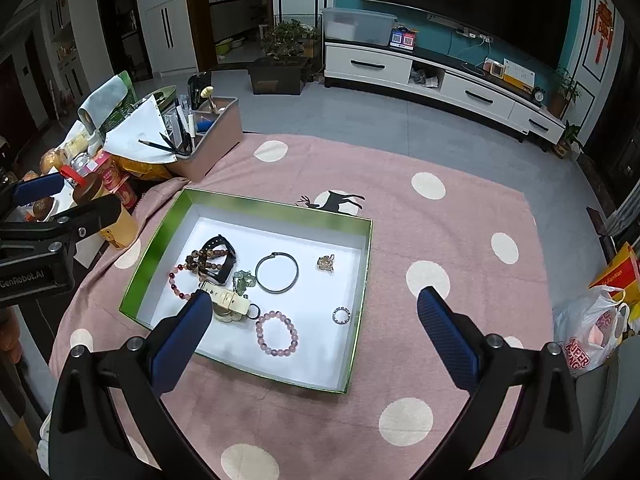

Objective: Organize jewelry

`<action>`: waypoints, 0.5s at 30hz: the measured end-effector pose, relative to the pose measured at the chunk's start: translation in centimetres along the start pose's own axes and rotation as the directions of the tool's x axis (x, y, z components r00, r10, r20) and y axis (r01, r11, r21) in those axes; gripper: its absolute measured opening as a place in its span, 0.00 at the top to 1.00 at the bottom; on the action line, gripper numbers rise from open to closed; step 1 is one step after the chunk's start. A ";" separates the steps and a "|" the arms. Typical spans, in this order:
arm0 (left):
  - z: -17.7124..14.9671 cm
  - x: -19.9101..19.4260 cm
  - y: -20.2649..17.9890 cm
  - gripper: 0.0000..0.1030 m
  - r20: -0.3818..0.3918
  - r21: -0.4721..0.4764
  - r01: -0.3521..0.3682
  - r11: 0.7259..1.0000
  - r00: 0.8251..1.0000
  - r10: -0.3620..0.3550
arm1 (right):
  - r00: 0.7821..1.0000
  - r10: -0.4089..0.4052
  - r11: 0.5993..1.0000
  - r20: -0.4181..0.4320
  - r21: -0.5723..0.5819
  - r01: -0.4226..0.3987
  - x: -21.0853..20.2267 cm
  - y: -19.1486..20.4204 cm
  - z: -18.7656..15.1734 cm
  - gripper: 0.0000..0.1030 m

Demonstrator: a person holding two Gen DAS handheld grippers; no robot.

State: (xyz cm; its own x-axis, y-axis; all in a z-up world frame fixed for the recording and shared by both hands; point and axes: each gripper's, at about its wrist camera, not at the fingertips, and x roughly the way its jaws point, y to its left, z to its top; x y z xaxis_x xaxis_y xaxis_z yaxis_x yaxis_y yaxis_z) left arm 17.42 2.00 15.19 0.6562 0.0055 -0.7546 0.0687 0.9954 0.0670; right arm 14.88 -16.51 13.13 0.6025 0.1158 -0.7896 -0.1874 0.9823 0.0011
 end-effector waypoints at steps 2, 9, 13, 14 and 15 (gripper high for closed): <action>0.0 0.1 0.1 0.02 -0.002 -0.001 -0.001 1.000 1.000 0.001 | 1.000 0.001 1.000 -0.002 0.001 -0.001 0.1 0.0 -0.1 0.01; -0.1 0.4 0.1 0.02 -0.010 -0.001 -0.007 1.000 1.000 0.007 | 1.000 -0.004 1.000 0.000 -0.001 0.004 0.3 0.1 -0.1 0.01; -0.3 0.8 0.3 0.02 -0.017 -0.003 -0.007 1.000 1.000 0.007 | 1.000 -0.008 1.000 -0.002 -0.001 0.008 0.6 0.1 -0.2 0.01; -0.3 0.8 0.3 0.02 -0.018 -0.003 -0.008 1.000 1.000 0.008 | 1.000 -0.007 1.000 -0.002 -0.001 0.007 0.6 0.2 -0.2 0.01; -0.3 0.8 0.3 0.02 -0.018 -0.003 -0.009 1.000 1.000 0.009 | 1.000 -0.007 1.000 -0.003 -0.001 0.007 0.7 0.2 -0.2 0.01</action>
State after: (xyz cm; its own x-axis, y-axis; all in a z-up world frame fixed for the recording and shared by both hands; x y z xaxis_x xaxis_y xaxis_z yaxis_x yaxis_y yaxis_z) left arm 17.74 2.32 14.43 0.6428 0.0161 -0.7658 0.0607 0.9956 0.0720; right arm 15.09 -16.27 12.49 0.6015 0.1088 -0.7914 -0.1841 0.9829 -0.0049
